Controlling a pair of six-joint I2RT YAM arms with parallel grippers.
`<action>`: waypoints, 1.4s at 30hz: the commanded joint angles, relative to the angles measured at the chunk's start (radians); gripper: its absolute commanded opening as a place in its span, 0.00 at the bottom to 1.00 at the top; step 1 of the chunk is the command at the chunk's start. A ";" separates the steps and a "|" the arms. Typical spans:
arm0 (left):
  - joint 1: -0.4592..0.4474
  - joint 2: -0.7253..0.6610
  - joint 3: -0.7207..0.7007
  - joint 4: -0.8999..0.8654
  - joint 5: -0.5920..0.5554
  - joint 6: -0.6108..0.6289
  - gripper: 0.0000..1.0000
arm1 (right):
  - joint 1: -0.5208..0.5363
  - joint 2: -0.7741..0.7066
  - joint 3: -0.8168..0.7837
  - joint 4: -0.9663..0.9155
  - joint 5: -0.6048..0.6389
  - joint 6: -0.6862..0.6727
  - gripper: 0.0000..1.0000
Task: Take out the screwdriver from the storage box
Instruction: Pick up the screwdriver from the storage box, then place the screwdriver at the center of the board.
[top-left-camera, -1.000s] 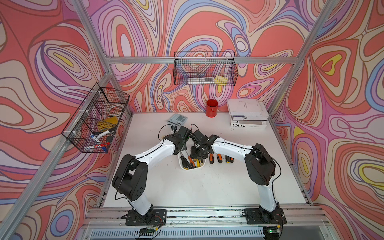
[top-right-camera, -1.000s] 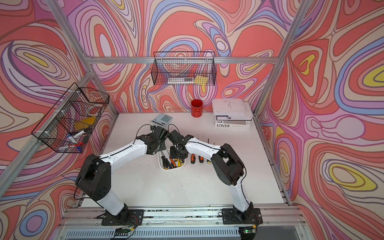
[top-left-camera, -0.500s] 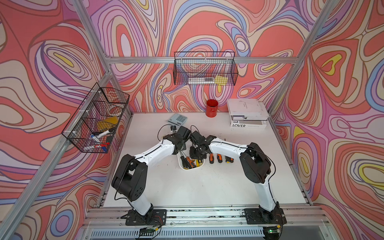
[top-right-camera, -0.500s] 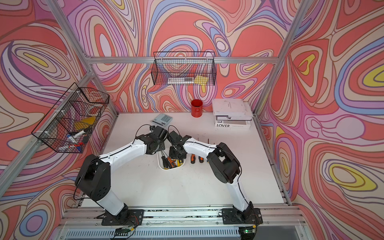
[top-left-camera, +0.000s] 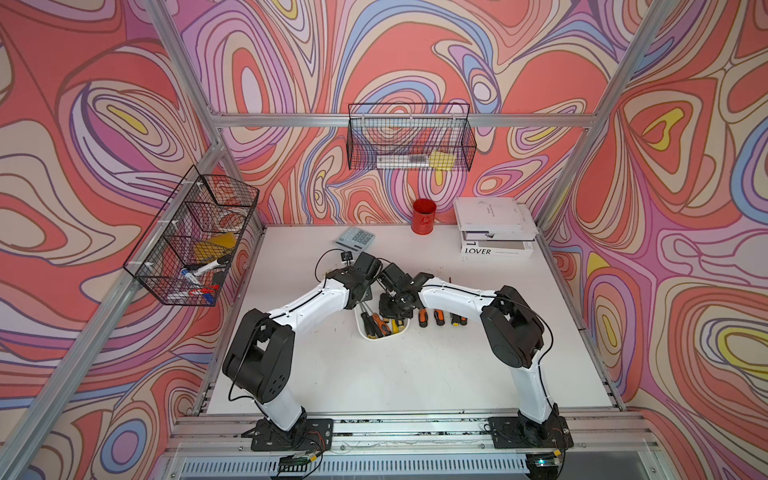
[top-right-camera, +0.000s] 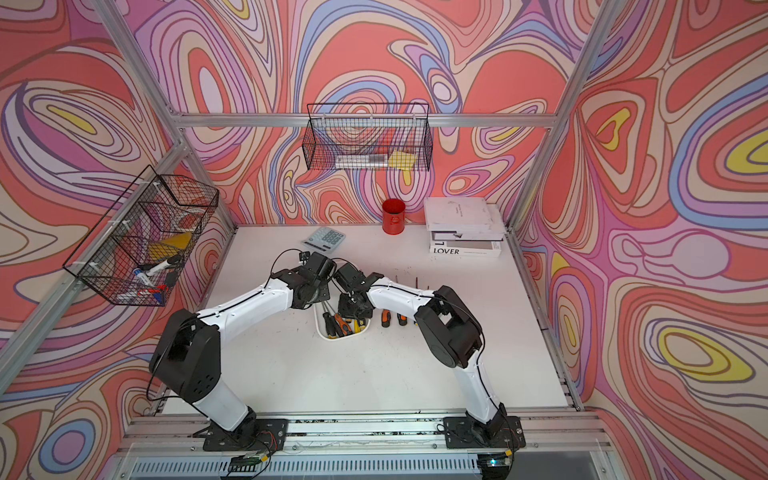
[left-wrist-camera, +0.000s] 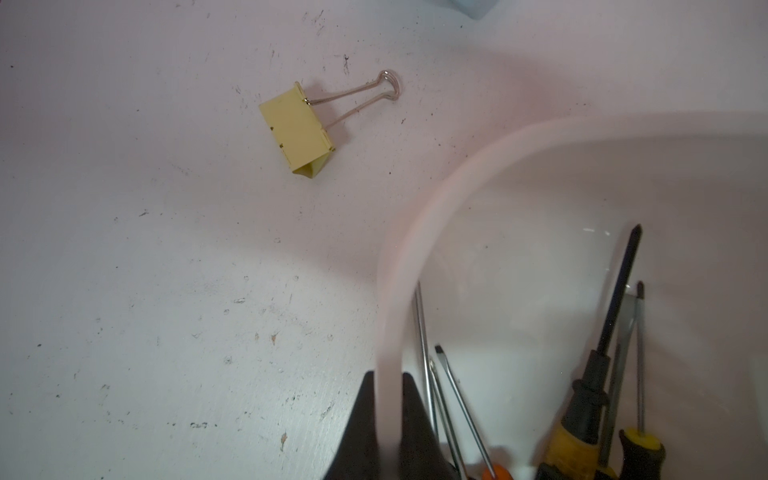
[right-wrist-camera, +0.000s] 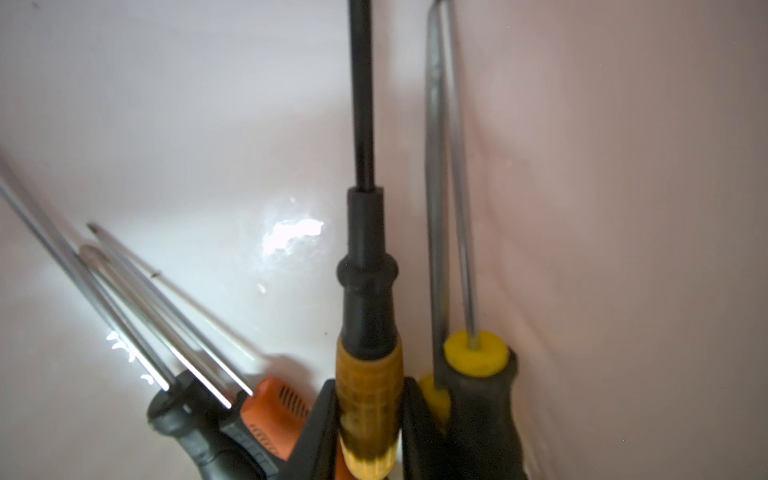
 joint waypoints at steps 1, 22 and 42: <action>-0.004 -0.036 0.005 -0.002 -0.036 0.003 0.00 | 0.004 -0.061 -0.082 0.043 0.068 -0.001 0.00; -0.005 -0.027 0.019 -0.014 -0.045 0.006 0.00 | -0.050 -0.350 -0.082 -0.039 0.264 -0.119 0.00; -0.005 -0.033 0.015 -0.012 -0.039 0.005 0.00 | -0.512 -0.394 -0.270 -0.279 0.229 -0.284 0.00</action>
